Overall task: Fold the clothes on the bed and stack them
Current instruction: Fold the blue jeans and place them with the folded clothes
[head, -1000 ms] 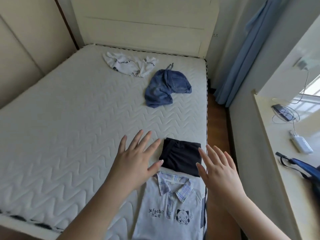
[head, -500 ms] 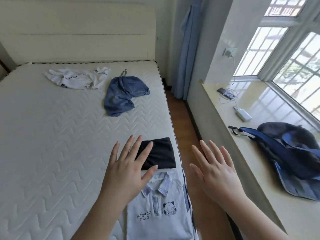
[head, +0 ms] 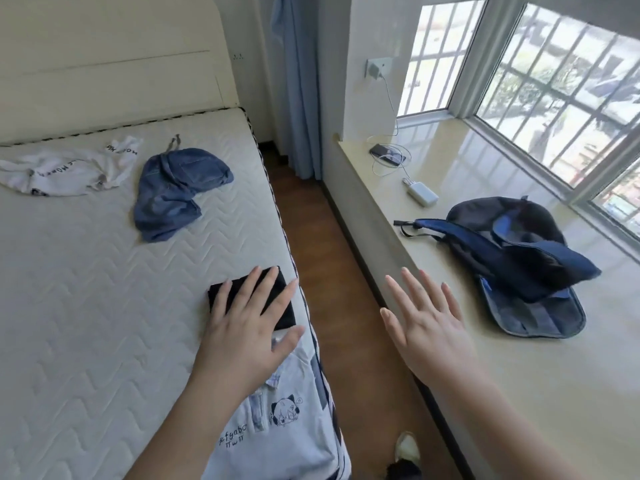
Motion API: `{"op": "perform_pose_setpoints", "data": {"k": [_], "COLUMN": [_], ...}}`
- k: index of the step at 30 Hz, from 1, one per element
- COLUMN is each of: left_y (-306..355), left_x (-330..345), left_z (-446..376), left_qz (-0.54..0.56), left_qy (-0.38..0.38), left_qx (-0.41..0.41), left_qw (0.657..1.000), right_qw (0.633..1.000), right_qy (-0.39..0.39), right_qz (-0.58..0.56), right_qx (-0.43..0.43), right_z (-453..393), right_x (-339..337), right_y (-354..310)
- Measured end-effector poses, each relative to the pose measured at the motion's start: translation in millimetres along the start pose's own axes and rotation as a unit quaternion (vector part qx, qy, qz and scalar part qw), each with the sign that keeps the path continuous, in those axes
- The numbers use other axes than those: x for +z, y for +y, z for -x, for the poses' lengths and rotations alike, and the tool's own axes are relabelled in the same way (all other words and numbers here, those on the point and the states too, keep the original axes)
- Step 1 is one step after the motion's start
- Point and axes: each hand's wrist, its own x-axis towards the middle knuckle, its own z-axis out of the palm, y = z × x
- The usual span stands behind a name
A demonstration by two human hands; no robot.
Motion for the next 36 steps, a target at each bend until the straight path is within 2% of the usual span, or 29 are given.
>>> {"op": "perform_pose_setpoints", "data": {"k": [5, 10, 15, 24, 30, 36], "left_y": [72.9, 111.2, 143.7, 167.1, 147.5, 105.9], "left_x": [2.3, -5.9, -8.2, 5.9, 15.7, 17.1], "left_z": [-47.7, -99.4, -124.4, -152.3, -170.2, -222.6], "left_qz": [0.014, 0.022, 0.021, 0.008, -0.017, -0.008], "left_qy": [-0.013, 0.002, 0.005, 0.006, -0.007, -0.001], "left_qx": [-0.024, -0.062, -0.070, -0.041, -0.085, -0.091], "left_qw": [1.000, 0.998, 0.997, 0.999, 0.996, 0.996], "right_qw": [0.997, 0.997, 0.993, 0.987, 0.989, 0.988], "right_qy": [-0.017, -0.016, -0.027, -0.027, -0.019, -0.018], "right_qz": [-0.044, -0.058, -0.046, -0.065, -0.053, -0.036], "right_qx": [-0.053, -0.050, -0.107, -0.143, -0.137, -0.148], "right_z": [-30.6, -76.7, -103.9, -119.8, -154.9, -222.3], "right_x": [6.2, 3.9, 2.0, 5.5, 8.2, 13.3], "right_y": [66.6, 138.2, 171.6, 183.1, 173.1, 148.1]}}
